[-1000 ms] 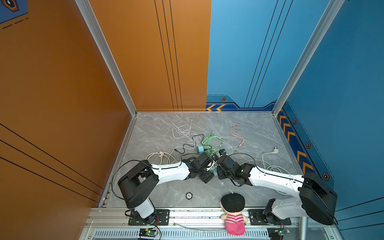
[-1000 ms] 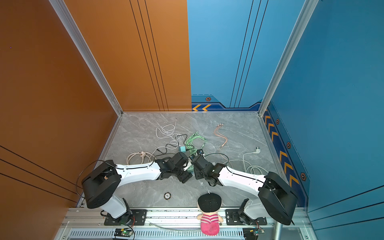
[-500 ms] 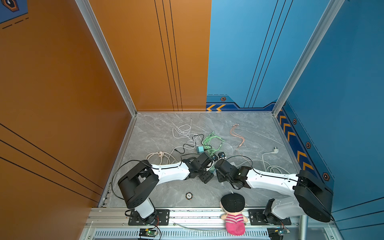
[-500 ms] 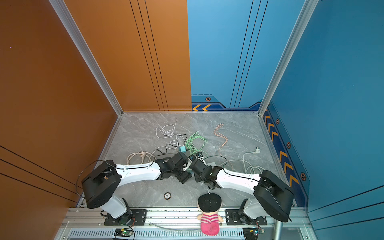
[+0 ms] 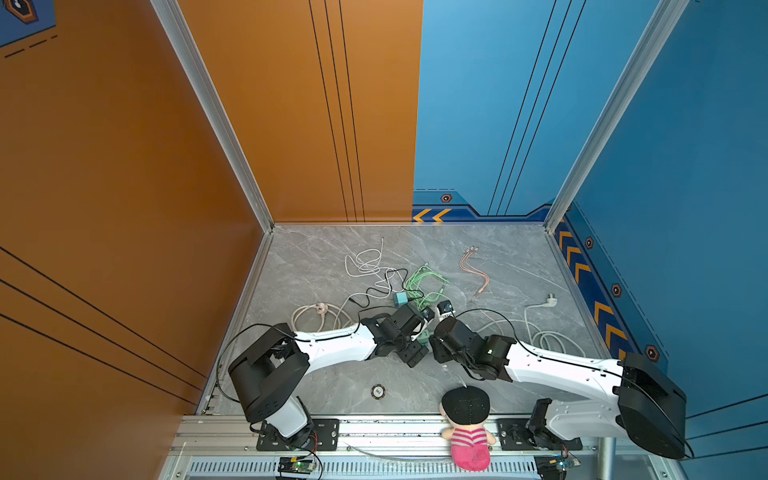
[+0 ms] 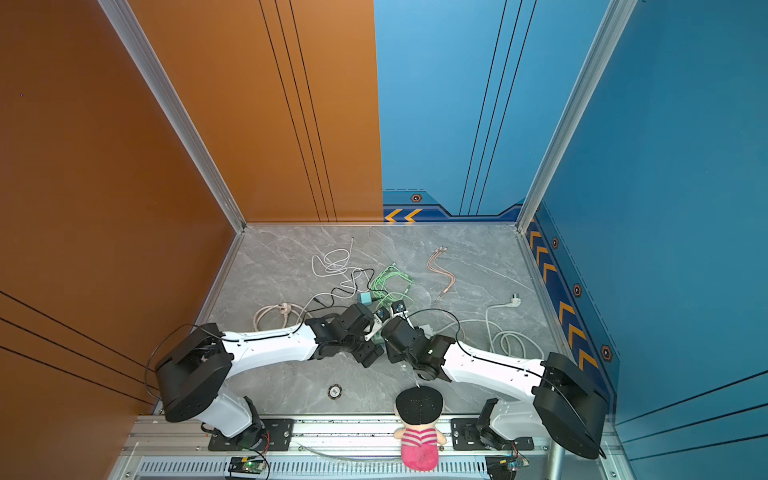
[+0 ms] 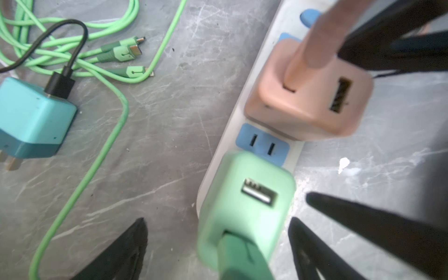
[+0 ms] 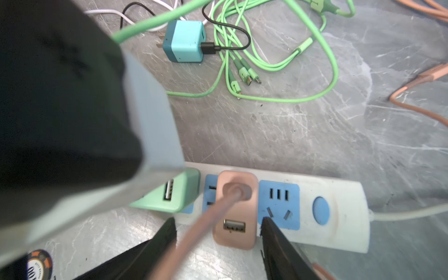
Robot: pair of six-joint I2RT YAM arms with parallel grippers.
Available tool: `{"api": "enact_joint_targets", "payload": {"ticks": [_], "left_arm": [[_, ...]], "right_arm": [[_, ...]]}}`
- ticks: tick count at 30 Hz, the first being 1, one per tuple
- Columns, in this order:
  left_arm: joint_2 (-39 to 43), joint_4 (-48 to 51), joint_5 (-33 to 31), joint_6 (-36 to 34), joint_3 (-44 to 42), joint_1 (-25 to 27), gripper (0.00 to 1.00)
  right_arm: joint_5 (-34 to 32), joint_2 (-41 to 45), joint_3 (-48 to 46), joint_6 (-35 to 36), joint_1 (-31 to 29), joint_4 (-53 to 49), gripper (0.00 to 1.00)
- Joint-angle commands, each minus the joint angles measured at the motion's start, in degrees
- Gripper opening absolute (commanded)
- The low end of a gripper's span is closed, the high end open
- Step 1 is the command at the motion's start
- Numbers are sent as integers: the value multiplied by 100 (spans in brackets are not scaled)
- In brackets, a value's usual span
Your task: Insert the plug
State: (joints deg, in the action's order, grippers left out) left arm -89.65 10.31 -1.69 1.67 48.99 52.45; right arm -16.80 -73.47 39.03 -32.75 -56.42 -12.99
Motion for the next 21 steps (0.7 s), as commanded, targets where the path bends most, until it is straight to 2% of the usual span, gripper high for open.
{"api": "enact_joint_targets", "payload": {"ticks": [1,10,21], "left_arm": [[349,282,-41,101,-86,-48,97],[1019,951,-443,186,11,-2,98],[1801,1114,-314,309,-29,-15,98]], "right_arm": [[-100,27,64,138,31,-227,59],[-135,-319,227,262,74,-274,55],[-215,-399,230,271,260,-106,45]]}}
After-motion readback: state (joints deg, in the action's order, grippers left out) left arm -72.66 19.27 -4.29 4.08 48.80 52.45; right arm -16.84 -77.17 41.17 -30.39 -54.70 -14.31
